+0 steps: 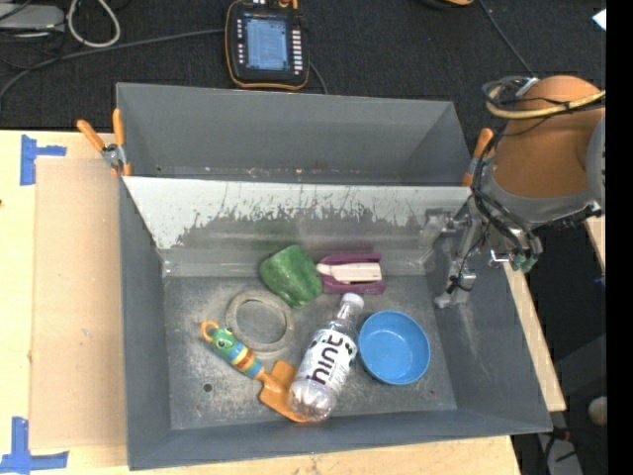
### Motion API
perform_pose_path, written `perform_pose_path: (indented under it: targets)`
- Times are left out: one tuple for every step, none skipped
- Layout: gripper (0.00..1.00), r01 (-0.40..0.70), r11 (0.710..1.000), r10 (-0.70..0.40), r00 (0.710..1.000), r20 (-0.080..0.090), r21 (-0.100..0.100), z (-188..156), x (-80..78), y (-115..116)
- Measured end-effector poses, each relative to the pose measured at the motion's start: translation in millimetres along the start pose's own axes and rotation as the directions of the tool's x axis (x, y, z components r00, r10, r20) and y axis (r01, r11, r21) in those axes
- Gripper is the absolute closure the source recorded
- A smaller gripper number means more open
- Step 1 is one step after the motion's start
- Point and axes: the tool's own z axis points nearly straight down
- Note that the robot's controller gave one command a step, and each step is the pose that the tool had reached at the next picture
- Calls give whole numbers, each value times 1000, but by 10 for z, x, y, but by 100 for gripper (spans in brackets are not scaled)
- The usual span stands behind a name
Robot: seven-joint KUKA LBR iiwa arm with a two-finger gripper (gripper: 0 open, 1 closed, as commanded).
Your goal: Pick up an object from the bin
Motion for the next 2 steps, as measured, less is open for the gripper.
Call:
perform_pose_path:
  targets:
    - [0, 0, 1000, 0, 1000, 0, 0, 0, 0, 0]
    - [0, -144, 990, 144, 990, -3, -1, -353, 417, 471]
